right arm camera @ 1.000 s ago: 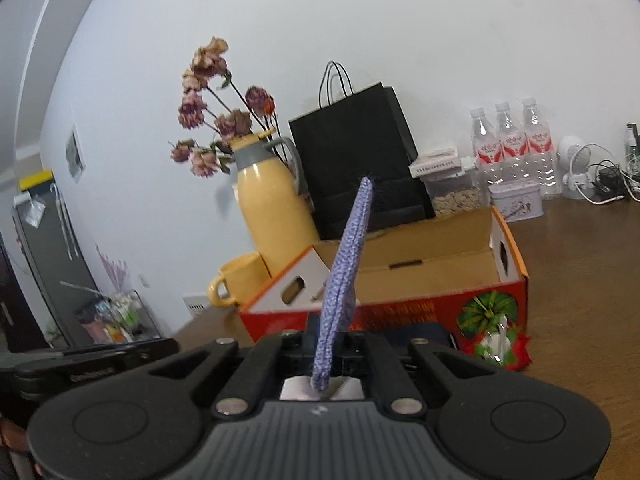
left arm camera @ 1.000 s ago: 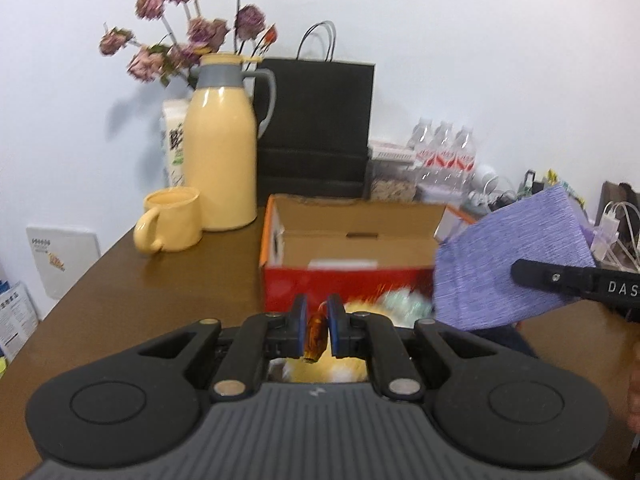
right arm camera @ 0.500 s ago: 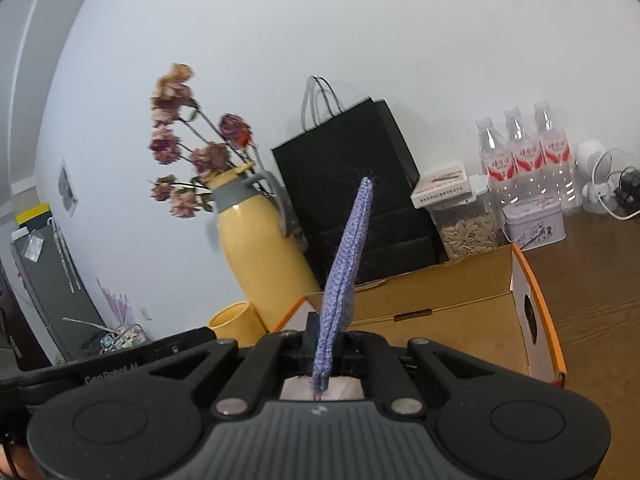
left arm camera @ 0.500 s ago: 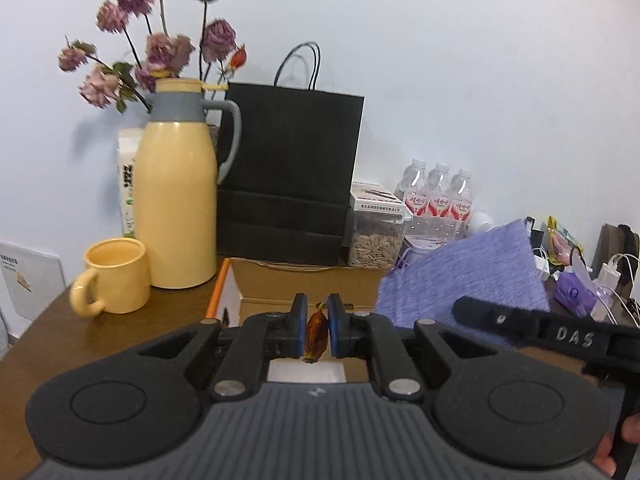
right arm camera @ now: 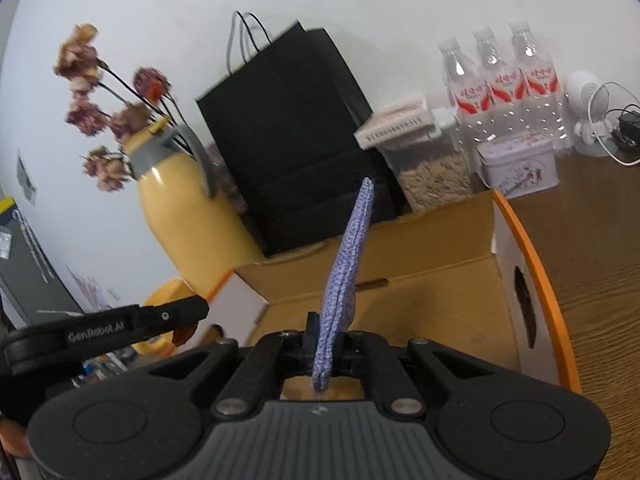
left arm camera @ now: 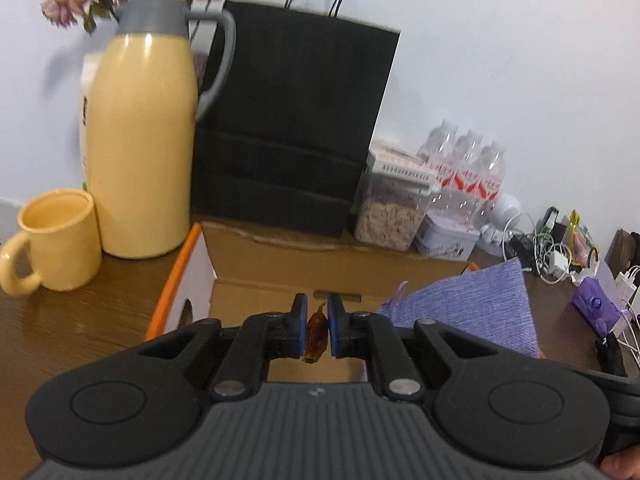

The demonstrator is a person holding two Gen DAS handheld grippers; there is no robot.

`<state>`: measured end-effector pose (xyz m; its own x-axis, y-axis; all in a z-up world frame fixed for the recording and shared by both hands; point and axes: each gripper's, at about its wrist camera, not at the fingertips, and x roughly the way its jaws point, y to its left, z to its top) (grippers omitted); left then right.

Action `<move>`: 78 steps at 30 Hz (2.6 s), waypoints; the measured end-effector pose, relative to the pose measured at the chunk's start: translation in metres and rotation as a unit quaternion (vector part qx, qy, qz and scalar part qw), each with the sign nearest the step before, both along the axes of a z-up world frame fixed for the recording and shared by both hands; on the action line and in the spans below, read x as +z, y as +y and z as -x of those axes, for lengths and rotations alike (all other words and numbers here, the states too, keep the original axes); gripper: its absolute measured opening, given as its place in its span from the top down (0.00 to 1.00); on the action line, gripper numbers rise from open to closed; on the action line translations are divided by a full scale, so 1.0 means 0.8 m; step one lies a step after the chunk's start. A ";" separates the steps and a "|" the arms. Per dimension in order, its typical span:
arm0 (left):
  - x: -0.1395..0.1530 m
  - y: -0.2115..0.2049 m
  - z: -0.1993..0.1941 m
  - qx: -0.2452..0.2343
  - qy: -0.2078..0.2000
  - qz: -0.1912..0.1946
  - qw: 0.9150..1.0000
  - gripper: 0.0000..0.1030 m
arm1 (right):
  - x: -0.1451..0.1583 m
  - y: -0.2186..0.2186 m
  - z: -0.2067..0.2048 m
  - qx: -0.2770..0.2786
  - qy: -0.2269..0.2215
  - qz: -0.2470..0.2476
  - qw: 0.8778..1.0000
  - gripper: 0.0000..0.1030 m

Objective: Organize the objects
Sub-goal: 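Carry the orange item and purple bag into the cardboard box and release both, then withdraw both grippers from the cardboard box toward the pile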

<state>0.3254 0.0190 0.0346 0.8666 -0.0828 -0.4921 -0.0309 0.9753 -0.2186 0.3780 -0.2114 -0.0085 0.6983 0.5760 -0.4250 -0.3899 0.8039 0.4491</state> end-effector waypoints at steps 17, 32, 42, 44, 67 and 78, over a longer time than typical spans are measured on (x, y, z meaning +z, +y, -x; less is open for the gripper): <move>-0.010 -0.018 0.003 0.051 -0.013 -0.092 0.994 0.00 | 0.014 0.023 0.017 -0.059 -0.033 0.195 0.978 0.04; 0.005 -0.018 0.014 0.056 -0.021 -0.093 0.994 0.00 | 0.030 0.027 0.033 -0.052 -0.057 0.216 0.973 0.00; 0.036 -0.020 0.063 0.054 -0.060 -0.093 0.992 0.00 | 0.060 0.022 0.074 -0.049 -0.097 0.228 0.968 0.00; 0.041 -0.020 0.078 0.052 -0.068 -0.096 0.992 0.00 | 0.064 0.021 0.088 -0.046 -0.106 0.231 0.966 0.00; 0.053 -0.004 0.223 0.043 -0.076 -0.110 0.990 0.00 | 0.074 -0.009 0.243 -0.029 -0.145 0.230 0.962 0.00; 0.034 0.005 0.267 0.046 -0.052 -0.117 0.991 0.00 | 0.042 -0.017 0.283 -0.020 -0.116 0.245 0.962 0.00</move>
